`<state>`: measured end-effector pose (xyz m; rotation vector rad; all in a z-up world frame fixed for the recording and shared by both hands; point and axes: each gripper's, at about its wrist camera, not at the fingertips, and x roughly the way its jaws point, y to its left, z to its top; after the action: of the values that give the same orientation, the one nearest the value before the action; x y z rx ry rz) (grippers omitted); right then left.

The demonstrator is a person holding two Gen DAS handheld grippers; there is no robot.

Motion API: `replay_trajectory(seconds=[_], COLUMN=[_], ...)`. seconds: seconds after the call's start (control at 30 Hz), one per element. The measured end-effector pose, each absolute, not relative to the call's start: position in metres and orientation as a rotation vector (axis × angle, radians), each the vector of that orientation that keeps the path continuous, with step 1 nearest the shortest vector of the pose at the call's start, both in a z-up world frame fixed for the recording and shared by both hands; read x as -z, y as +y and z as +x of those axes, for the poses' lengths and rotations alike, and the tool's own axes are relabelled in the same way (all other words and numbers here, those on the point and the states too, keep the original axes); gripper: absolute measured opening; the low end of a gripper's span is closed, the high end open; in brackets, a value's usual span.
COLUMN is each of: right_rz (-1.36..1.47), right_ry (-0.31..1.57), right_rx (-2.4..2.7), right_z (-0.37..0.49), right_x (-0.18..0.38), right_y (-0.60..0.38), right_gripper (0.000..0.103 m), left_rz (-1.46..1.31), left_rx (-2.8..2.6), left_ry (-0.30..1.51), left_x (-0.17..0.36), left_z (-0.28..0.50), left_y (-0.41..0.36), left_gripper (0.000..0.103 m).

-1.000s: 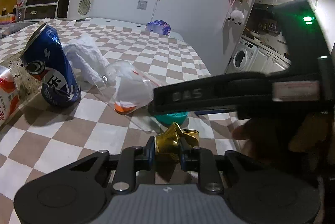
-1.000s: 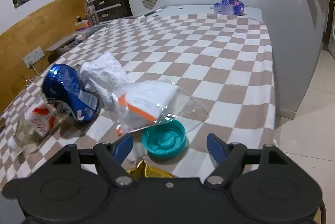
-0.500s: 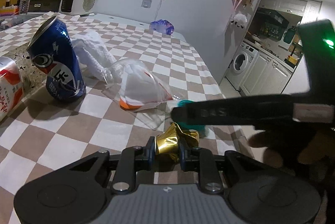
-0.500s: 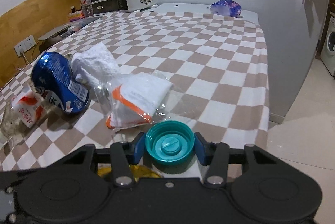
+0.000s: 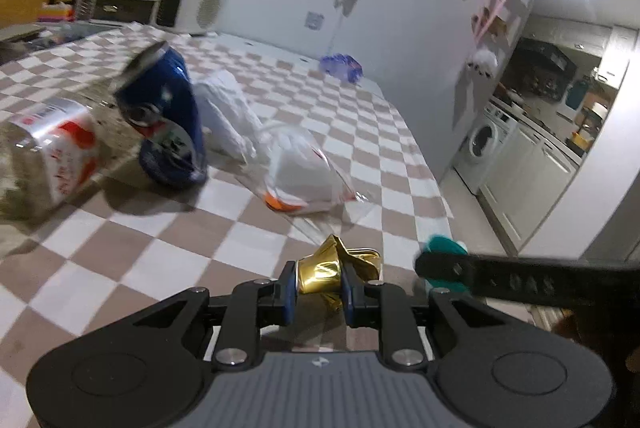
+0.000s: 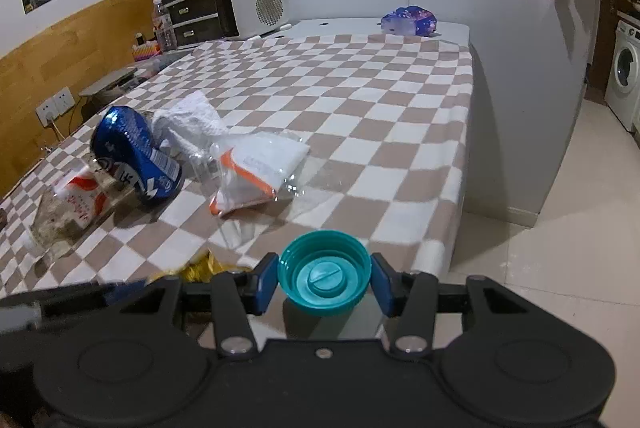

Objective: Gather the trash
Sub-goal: 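Lift the gold wrapper with the left tool while the right tool grasps the teal bottle cap, then carry the gold wrapper and teal cap over the trash bin with both tools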

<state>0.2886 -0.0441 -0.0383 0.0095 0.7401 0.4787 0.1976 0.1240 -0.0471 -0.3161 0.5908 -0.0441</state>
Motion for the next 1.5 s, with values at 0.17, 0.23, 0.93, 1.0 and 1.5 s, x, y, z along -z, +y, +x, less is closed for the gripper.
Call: replay_trajectory(seconds=[0.17, 0.23, 0.93, 1.0, 1.5], right_rz=[0.021, 0.029, 0.096, 0.1, 0.143], right_ry=[0.725, 0.717, 0.602, 0.594, 0.586], right_rx=[-0.493, -0.498, -0.407, -0.385, -0.221], right_z=[0.268, 0.259, 0.187, 0.182, 0.164], right_x=[0.036, 0.034, 0.008, 0.007, 0.013], right_y=[-0.056, -0.062, -0.16, -0.174, -0.27], right_gripper=[0.05, 0.05, 0.05, 0.05, 0.05], left_rz=[-0.312, -0.297, -0.132, -0.121, -0.036], left_rx=[0.037, 0.034, 0.057, 0.074, 0.2], left_ry=[0.588, 0.581, 0.55, 0.55, 0.591], left_x=[0.038, 0.032, -0.007, -0.008, -0.002], left_z=[0.183, 0.175, 0.138, 0.138, 0.16], left_y=[0.119, 0.114, 0.026, 0.013, -0.087], left_gripper=[0.024, 0.024, 0.024, 0.024, 0.024])
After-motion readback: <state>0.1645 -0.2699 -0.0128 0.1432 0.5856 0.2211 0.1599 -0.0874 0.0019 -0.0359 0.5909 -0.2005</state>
